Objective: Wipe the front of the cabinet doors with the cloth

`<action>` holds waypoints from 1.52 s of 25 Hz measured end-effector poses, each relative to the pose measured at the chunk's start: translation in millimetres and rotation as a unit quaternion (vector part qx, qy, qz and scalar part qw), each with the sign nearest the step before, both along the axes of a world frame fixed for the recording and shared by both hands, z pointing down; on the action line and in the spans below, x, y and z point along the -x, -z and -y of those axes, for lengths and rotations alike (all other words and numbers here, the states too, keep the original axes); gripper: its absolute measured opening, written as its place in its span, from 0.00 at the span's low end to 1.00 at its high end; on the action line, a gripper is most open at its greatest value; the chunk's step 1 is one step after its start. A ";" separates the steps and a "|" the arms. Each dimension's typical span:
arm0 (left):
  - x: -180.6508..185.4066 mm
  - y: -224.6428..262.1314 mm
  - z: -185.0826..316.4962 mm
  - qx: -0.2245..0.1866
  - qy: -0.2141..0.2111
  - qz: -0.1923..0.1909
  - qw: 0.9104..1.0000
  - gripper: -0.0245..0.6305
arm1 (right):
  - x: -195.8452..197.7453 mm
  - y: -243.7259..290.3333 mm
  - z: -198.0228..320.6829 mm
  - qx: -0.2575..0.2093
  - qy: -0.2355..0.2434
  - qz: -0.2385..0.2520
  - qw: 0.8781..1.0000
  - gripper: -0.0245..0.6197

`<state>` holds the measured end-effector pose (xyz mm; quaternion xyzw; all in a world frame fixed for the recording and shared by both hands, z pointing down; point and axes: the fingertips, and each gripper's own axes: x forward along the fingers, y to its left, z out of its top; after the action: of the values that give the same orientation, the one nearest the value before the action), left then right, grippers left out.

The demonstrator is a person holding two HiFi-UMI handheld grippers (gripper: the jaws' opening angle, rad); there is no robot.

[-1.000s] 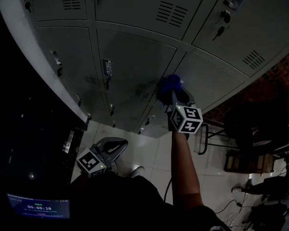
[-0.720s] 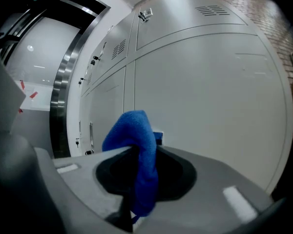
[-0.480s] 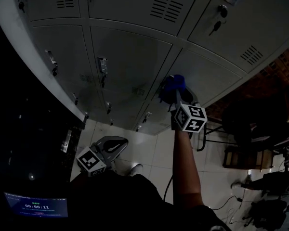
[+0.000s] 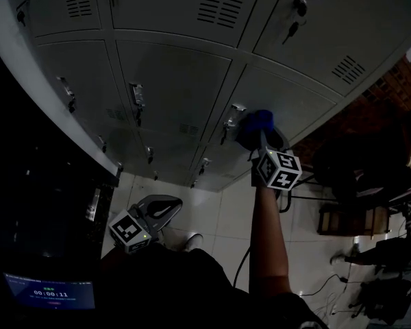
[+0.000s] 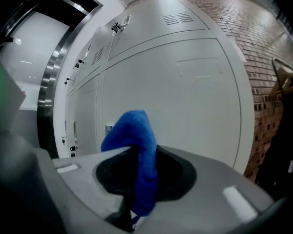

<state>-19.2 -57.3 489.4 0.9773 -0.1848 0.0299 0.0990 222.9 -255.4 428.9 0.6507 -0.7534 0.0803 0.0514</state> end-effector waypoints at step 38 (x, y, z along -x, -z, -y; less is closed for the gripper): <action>1.1 4.7 0.3 -0.008 0.001 0.001 1.000 0.04 | -67.9 1.8 -43.2 -0.016 -0.072 0.005 0.997 0.14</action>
<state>-20.3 -57.6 484.7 0.9779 -0.1860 0.0292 0.0905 290.8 -212.2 427.0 0.7039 -0.7056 0.0752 0.0316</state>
